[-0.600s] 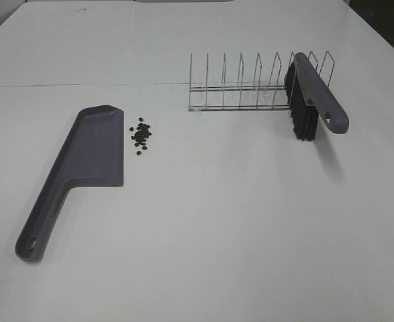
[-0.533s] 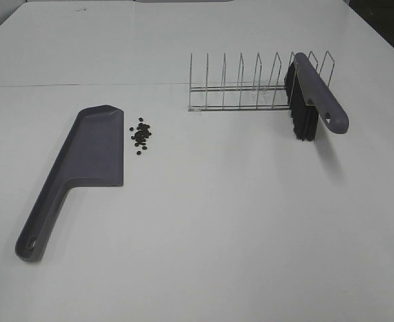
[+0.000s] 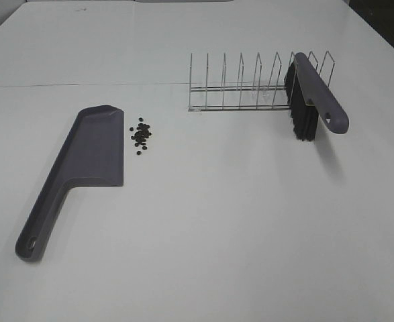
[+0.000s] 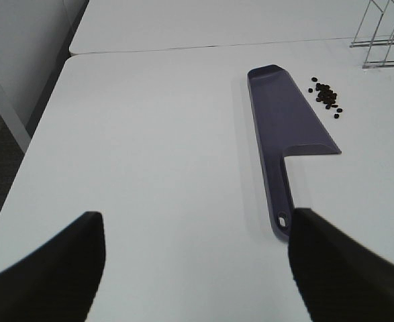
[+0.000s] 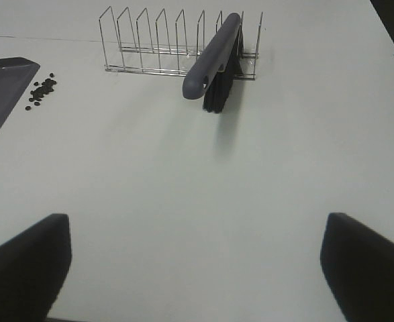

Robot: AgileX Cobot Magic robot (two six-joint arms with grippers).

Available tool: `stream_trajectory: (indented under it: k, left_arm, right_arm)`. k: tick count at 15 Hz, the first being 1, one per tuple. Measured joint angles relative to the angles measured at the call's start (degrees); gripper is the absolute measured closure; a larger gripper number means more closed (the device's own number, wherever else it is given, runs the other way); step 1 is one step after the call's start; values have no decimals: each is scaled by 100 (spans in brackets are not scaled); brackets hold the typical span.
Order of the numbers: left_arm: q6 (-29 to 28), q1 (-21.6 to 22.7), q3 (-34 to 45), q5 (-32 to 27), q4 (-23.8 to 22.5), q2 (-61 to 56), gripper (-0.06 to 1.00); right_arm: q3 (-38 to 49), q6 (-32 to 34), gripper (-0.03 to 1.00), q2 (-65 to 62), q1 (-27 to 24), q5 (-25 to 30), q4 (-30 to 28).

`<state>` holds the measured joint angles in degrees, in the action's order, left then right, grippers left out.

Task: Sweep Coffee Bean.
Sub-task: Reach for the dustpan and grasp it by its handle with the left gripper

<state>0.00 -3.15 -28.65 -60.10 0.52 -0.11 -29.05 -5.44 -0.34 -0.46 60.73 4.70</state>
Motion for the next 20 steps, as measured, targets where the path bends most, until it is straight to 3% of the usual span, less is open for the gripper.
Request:
stream_trajectory:
  k: [20]
  left_arm:
    - [0, 0, 0, 0, 0, 0, 25]
  right_arm:
    - [0, 0, 10, 0, 0, 0, 0]
